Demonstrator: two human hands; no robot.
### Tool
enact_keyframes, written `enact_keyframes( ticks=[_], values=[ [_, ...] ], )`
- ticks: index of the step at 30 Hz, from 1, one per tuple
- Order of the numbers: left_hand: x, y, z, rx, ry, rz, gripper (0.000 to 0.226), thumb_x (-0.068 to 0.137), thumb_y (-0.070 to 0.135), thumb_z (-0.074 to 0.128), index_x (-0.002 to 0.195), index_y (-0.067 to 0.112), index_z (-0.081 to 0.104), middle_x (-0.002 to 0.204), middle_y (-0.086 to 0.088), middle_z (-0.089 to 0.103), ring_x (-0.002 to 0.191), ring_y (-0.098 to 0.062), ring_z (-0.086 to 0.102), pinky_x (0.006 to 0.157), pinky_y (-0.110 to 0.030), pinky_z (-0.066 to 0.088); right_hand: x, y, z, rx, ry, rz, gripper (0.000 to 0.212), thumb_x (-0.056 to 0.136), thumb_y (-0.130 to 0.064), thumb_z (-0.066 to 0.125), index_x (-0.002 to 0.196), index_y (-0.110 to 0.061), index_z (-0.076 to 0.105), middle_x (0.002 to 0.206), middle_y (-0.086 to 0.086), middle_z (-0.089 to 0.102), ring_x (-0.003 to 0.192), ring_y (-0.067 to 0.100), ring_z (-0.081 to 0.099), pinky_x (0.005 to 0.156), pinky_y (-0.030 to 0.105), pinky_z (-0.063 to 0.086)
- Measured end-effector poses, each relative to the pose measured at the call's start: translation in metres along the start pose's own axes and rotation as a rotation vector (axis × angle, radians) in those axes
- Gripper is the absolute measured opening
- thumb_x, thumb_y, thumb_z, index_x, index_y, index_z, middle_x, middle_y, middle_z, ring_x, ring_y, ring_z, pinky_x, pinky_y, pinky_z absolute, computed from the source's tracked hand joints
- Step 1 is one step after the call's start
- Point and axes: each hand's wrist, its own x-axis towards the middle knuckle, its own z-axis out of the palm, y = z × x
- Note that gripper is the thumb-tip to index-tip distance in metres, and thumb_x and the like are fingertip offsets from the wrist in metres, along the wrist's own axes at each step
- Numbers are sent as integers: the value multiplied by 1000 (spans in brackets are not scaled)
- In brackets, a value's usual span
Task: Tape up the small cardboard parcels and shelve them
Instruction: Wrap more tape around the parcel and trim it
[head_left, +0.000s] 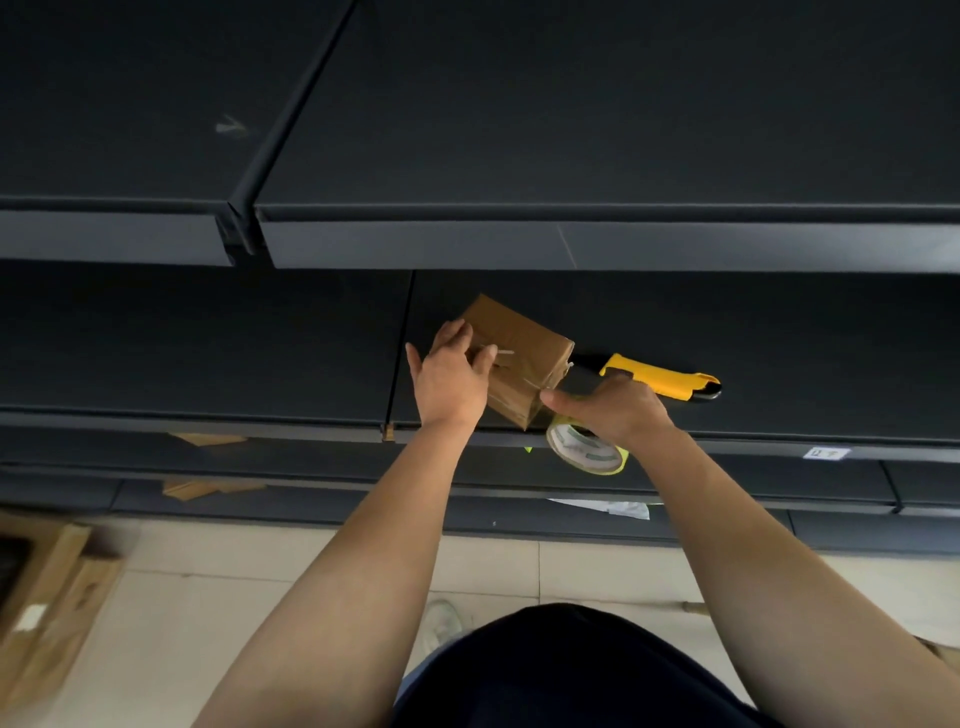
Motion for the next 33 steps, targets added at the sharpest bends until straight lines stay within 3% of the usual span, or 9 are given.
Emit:
enact_keyframes(
  ticks=[3, 6, 9, 16, 19, 23, 25, 29, 33],
  values=[
    [0, 2, 0, -43, 1, -19, 45, 95, 35, 54, 135, 14, 52, 148, 7, 41, 132, -11, 43, 119, -43, -2, 3, 3, 3, -49, -35, -2, 89, 61, -91, 41, 101, -12, 47, 81, 3, 53, 82, 22, 52, 66, 31, 38],
    [-1, 2, -1, -36, -6, -23, 45, 95, 35, 53, 135, 15, 52, 148, 7, 40, 131, -12, 45, 119, -43, -2, 3, 7, 9, -6, -62, -15, 82, 65, -89, 40, 74, -9, 50, 67, 4, 50, 72, 22, 53, 57, 30, 36],
    [-1, 2, -2, -28, -8, -17, 45, 95, 36, 52, 135, 15, 51, 148, 8, 40, 130, -12, 46, 119, -43, -3, -3, 8, 10, 78, -47, -15, 73, 67, -87, 43, 50, -16, 35, 48, 0, 43, 50, 17, 48, 48, 28, 34],
    [-1, 3, -3, 88, -23, 35, 46, 98, 36, 45, 139, 13, 46, 150, 3, 37, 138, -13, 35, 118, -41, -5, -9, 2, 18, 33, 3, 52, 73, 71, -86, 40, 67, -14, 50, 66, 3, 56, 61, 17, 52, 53, 30, 37],
    [-4, 10, -2, 214, 40, 127, 39, 96, 30, 51, 129, 9, 51, 137, -9, 48, 129, -25, 43, 117, -42, 15, -11, 6, 17, 65, 49, 44, 72, 69, -87, 42, 60, -15, 45, 61, 2, 54, 62, 20, 56, 53, 30, 38],
    [-10, 23, 1, 418, 58, 260, 23, 97, 18, 48, 112, 6, 60, 123, -12, 53, 117, -28, 45, 96, -37, 39, -12, 11, 20, 138, 24, 23, 68, 74, -79, 48, 48, -17, 36, 42, -4, 43, 47, 16, 48, 47, 27, 36],
    [-13, 27, 2, 439, 0, 251, 33, 98, 29, 46, 112, 4, 61, 121, -13, 57, 118, -28, 48, 96, -37, 41, -14, 11, 22, 178, 38, 28, 68, 73, -77, 49, 45, -17, 36, 36, -6, 40, 41, 14, 45, 43, 26, 32],
    [-33, 35, 7, 525, -47, 195, 93, 73, 79, 45, 115, -2, 60, 119, -17, 55, 116, -37, 48, 109, -50, 28, -13, 8, 27, 215, 54, 47, 67, 78, -73, 47, 49, -13, 43, 41, -3, 47, 44, 15, 49, 43, 24, 34],
    [-39, 33, 11, 546, -84, 206, 91, 78, 69, 53, 133, -3, 46, 131, -15, 46, 126, -33, 40, 113, -44, 24, -13, 11, 24, 288, -66, 2, 70, 76, -76, 48, 46, -14, 43, 36, -5, 41, 44, 14, 41, 46, 25, 33]
  ],
)
